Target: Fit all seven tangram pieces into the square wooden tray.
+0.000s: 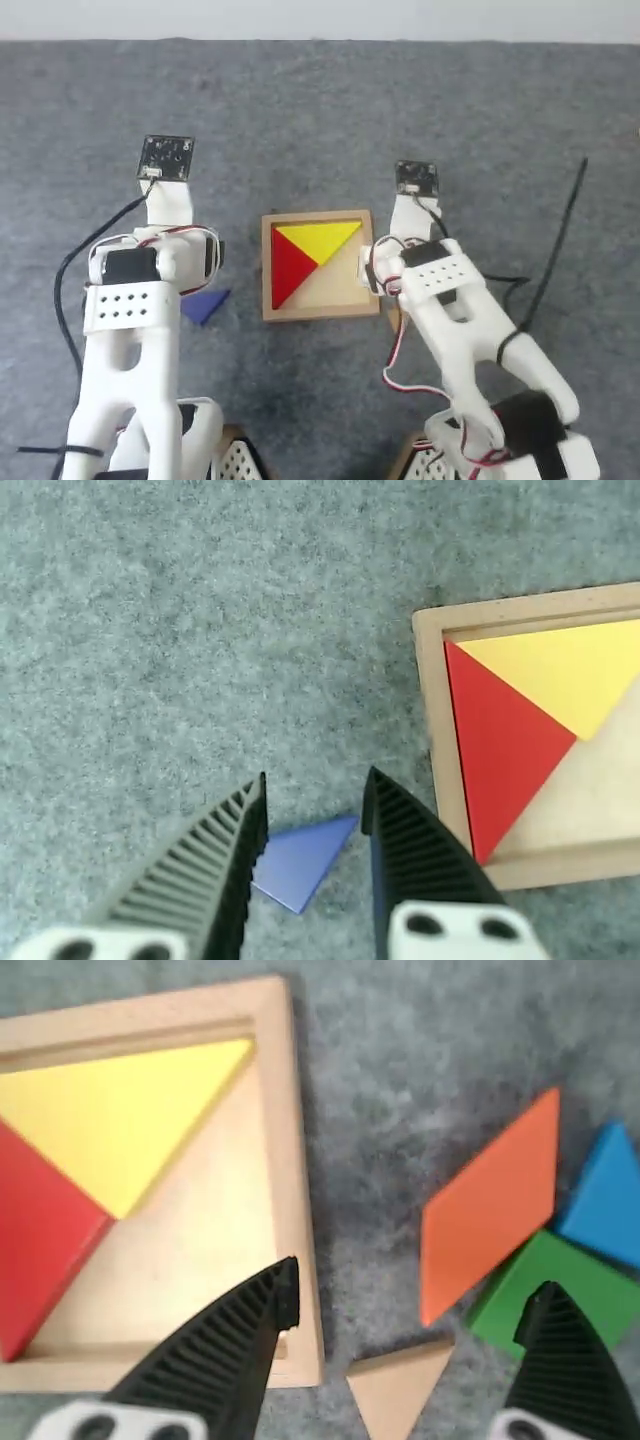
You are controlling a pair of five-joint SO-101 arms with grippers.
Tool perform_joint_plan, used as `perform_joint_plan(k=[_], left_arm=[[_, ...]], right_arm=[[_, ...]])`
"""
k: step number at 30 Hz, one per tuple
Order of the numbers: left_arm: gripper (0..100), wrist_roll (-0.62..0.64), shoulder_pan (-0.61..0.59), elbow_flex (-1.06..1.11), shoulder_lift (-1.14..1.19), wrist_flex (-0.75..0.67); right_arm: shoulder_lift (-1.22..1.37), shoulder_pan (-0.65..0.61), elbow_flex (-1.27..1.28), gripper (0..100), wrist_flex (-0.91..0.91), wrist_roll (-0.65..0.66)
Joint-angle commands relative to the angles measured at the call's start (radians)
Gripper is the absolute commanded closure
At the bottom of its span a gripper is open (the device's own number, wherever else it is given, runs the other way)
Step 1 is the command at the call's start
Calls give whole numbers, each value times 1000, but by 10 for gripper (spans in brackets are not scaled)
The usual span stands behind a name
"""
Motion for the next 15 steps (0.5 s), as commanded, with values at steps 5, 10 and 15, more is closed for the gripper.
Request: perform_joint_plan(k=[5,10,15], left_arm=[[840,-3,5,-2,-5,-18],[840,-3,5,-1,-5,-15],[840,-3,5,8,-5,-18]], right_arm=[[64,2,-29,649,-105,-72],[127,2,-29,649,-174,-72],[136,39,-29,678,-183,-69]])
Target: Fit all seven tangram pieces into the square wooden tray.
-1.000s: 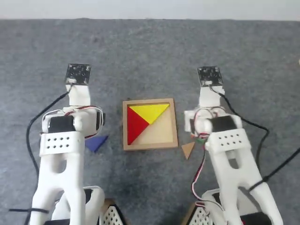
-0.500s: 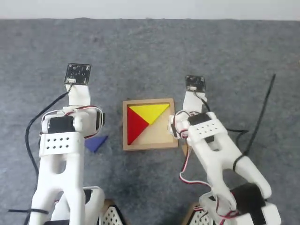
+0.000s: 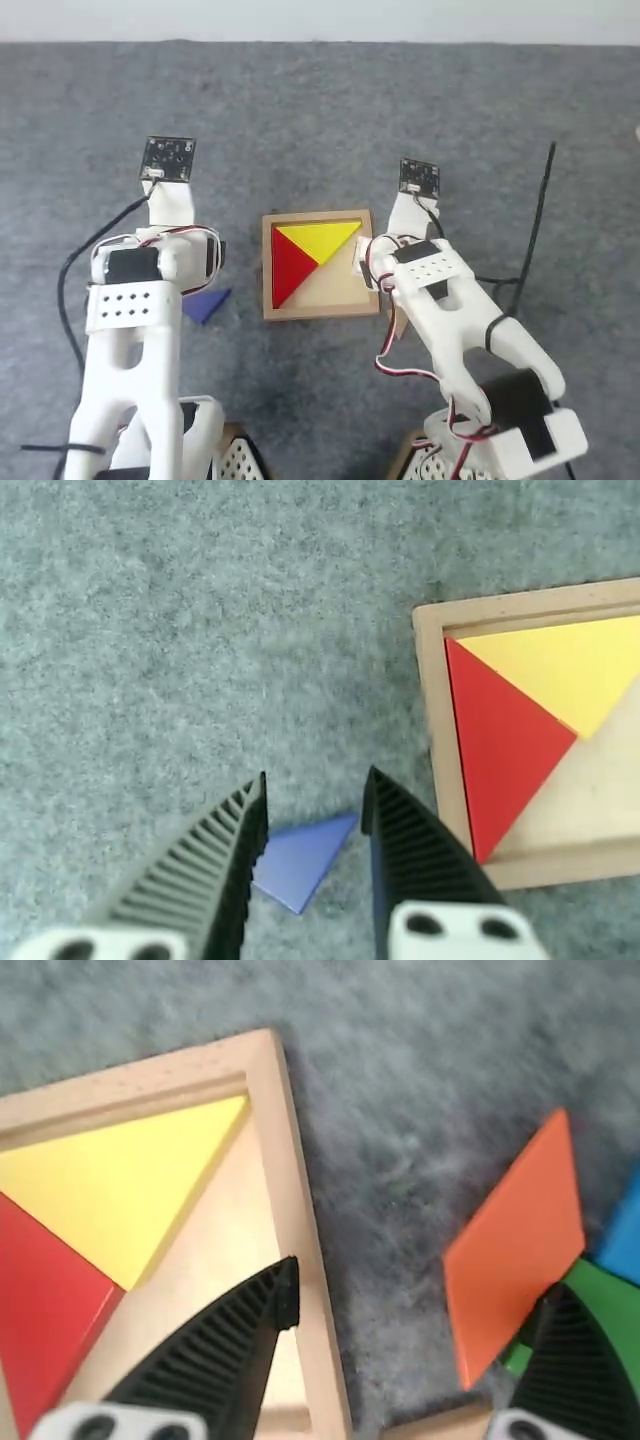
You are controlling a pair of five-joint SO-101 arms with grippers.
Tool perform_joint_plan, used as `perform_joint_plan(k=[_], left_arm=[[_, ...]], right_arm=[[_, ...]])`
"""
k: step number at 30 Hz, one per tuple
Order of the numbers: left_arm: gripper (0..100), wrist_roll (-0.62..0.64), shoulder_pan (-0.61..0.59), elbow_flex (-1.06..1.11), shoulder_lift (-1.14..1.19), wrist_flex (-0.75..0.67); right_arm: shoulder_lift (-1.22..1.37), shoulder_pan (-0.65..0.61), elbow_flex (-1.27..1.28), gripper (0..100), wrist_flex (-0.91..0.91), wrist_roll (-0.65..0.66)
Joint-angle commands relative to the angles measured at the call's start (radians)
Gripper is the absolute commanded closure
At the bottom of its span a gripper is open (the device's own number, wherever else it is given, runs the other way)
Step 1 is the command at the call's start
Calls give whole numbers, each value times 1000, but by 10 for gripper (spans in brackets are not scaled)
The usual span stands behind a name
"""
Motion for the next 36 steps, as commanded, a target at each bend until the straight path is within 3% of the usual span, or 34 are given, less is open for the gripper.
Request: perform_joint_plan(k=[1,9,17,23,30,36], left_arm=[[840,-3,5,5,-5,-20],[840,-5,5,7,-5,-20],[840,-5,5,7,-5,-20],[840,-5,5,7,-5,-20],[840,-6,5,7,-5,-18],[840,-8,5,7,-5,-18]], right_arm=[[18,53,-21,707,-18,-8],[16,102,-20,835,-12,87],[16,117,-23,833,-19,92],[16,239,-23,833,-19,84],[18,249,-81,827,-19,-35],[27,259,-83,714,-39,-35]])
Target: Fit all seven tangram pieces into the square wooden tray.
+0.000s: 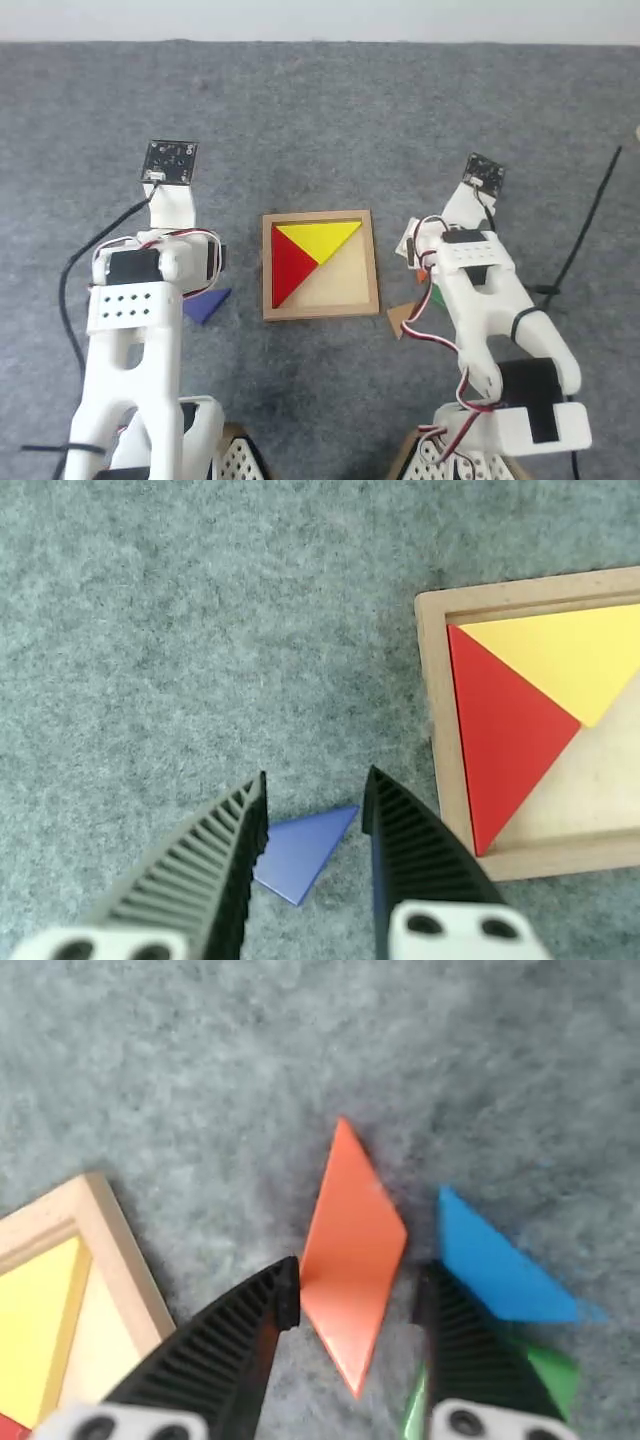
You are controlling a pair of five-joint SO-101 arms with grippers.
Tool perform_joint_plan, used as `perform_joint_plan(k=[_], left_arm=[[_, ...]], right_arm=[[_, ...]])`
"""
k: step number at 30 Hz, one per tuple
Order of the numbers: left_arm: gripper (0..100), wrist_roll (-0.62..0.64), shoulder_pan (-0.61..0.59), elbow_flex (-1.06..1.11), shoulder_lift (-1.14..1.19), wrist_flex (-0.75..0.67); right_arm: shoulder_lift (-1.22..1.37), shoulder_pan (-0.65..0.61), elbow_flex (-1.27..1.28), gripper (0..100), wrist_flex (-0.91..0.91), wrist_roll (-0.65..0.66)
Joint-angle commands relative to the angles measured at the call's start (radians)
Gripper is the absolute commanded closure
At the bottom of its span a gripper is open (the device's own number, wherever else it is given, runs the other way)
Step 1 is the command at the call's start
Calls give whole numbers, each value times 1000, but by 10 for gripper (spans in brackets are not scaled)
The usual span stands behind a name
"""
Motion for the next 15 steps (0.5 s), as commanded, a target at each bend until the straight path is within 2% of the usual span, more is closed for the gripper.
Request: perform_joint_plan(k=[1,6,12,15], left_arm=[[840,-8,5,-7,-5,-18],[840,-8,3,-7,-6,-17],[840,-8,3,-7,-9,-15],[840,-8,3,-7,-9,-15]], right_arm=[[-5,16,-46,703,-21,-11],[-5,13,-46,738,-22,-11],[-5,8,-48,891,-25,-8],[-1,7,-44,926,-45,-3]])
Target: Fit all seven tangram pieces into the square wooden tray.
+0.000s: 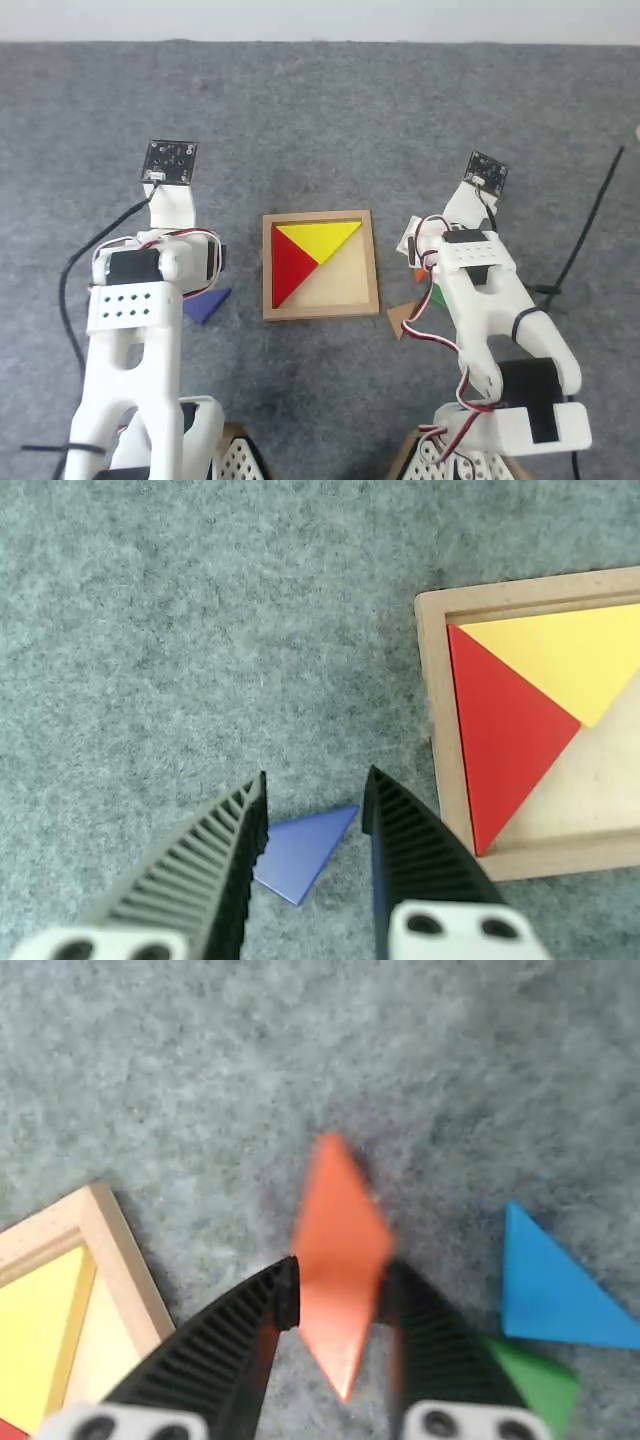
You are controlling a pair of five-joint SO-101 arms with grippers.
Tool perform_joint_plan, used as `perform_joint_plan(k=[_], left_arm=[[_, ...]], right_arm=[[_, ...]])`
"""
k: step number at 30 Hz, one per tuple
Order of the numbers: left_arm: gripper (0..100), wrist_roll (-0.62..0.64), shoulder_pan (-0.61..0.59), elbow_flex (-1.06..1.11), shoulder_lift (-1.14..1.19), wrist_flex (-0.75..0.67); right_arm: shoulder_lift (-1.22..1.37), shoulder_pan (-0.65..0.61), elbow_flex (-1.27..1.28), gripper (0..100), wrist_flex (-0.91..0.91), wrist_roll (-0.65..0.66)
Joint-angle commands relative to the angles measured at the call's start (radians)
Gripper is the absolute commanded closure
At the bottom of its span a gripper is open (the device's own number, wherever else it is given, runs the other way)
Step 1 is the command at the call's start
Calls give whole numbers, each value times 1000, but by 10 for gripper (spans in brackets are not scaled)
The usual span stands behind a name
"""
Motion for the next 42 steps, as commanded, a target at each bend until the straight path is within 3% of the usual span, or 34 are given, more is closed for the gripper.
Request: perform_joint_plan(k=[1,8,14,21,34,36,42], left_arm=[[840,-8,3,-7,-9,-15],[840,-8,3,-7,-11,-15],[840,-8,3,-7,-8,-18],[840,-8,3,-7,-11,-15],[840,-8,3,-7,-9,-15],[840,-8,3,-7,-9,-15],[840,-8,3,-7,-11,-15]], right_arm=[[7,5,-46,921,-24,-2],[99,-2,-52,831,-22,52],[8,-42,-69,762,56,55],[24,-113,-120,757,105,94],[226,-41,-265,758,113,97],[228,-38,-265,778,113,95],[228,-39,-259,986,162,91]])
